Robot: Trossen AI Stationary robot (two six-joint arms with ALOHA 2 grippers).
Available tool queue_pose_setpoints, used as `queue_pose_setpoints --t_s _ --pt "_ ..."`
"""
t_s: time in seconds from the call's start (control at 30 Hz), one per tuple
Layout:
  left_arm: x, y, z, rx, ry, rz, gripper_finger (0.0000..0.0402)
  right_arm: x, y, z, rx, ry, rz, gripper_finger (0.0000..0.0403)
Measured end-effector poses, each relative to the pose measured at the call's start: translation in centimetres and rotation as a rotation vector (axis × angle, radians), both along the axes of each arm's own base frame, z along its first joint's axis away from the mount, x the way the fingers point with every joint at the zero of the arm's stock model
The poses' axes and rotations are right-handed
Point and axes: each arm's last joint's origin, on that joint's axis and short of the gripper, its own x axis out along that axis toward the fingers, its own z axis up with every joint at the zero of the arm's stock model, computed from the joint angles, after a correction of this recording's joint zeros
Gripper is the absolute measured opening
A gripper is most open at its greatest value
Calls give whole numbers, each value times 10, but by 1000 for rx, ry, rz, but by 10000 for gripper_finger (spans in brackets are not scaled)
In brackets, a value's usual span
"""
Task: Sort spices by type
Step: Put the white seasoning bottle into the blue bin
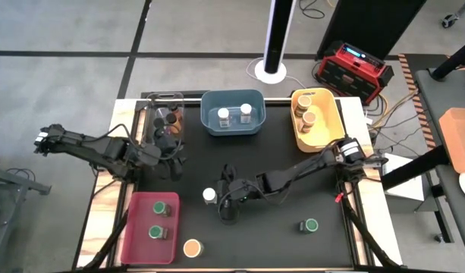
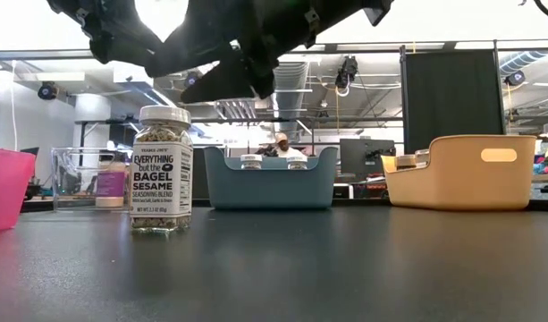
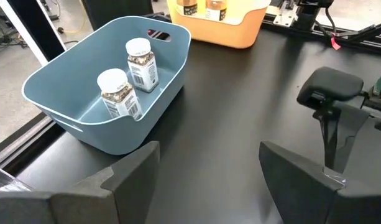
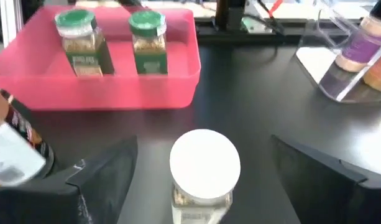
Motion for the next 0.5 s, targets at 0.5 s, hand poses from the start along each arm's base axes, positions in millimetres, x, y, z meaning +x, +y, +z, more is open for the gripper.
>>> queue_pose_setpoints --t_s 0.5 --pt "7 -2 -4 5 18 1 261 9 -1 -20 -5 -8 -12 359"
